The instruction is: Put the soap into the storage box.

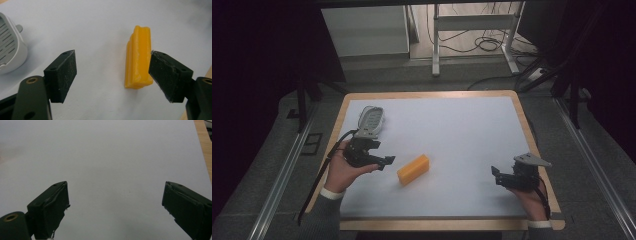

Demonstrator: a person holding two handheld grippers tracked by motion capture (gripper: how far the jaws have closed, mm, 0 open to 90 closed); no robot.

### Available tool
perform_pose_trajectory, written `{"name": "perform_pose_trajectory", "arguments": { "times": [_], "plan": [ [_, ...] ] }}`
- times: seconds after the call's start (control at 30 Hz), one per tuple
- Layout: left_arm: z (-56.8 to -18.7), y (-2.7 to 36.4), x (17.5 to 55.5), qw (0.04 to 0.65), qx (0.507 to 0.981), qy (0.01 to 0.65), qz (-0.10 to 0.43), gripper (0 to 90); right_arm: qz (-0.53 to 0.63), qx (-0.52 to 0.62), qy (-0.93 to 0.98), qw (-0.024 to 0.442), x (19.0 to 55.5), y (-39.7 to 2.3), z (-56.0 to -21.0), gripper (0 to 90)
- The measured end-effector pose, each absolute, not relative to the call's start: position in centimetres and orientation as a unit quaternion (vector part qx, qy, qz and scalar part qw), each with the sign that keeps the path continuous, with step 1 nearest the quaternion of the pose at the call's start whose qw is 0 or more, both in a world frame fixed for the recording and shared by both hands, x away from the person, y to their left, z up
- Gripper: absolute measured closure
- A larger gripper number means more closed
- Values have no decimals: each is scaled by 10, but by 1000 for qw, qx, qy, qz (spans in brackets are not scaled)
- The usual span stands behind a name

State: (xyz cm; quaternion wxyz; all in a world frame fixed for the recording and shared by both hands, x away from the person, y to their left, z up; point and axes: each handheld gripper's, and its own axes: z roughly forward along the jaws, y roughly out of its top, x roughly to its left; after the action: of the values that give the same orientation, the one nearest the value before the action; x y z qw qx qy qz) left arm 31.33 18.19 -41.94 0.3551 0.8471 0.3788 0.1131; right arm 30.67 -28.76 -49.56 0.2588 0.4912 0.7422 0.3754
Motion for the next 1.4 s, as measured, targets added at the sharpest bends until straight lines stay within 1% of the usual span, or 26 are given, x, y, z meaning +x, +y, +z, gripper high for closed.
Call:
{"name": "perform_pose_trajectory", "arguments": {
  "times": [0.43, 0.63, 0.73, 1.17, 1.3, 1.4],
  "plan": [
    [-421, 154, 313, 346, 859, 363, 100, 229, 379, 489, 742, 259, 305, -288, -494, 72],
    [-425, 139, 317, 332, 868, 358, 98, 229, 377, 492, 740, 261, 306, -290, -495, 72],
    [-432, 128, 319, 326, 871, 357, 89, 230, 376, 492, 740, 261, 306, -290, -495, 72],
    [-455, 109, 328, 297, 881, 359, 79, 237, 369, 494, 742, 263, 306, -289, -497, 72],
    [-464, 103, 332, 285, 884, 362, 75, 262, 369, 494, 742, 263, 307, -290, -497, 72],
    [-470, 99, 335, 279, 885, 365, 71, 308, 369, 495, 741, 264, 307, -290, -497, 72]
  ]
}}
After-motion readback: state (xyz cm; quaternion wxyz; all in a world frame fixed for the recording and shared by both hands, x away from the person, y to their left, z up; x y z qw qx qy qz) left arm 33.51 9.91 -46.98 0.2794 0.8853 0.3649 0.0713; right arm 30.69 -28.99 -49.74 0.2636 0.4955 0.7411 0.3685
